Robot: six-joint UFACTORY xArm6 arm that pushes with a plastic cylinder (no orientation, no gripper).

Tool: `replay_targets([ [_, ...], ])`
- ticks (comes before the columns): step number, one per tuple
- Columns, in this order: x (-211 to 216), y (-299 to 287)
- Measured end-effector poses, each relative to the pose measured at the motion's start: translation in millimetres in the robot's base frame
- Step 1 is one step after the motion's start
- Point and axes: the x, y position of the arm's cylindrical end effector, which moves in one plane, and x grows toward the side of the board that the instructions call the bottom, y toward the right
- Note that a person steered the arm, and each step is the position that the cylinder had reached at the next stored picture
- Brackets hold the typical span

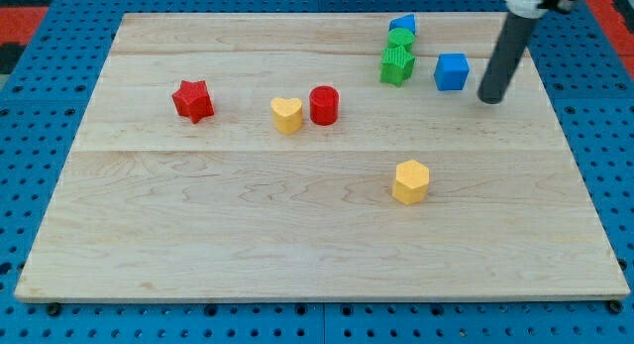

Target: Move the yellow hexagon downwards

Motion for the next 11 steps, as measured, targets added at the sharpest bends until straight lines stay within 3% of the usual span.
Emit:
replay_targets([
  [2,-59.3,-42.6],
  [3,-60.1,-25.8],
  [5,-1.0,47.6],
  [8,7.5,44.4],
  [9,27.5,45.0],
  [10,39.8,19.8],
  [11,58.2,-58.2],
])
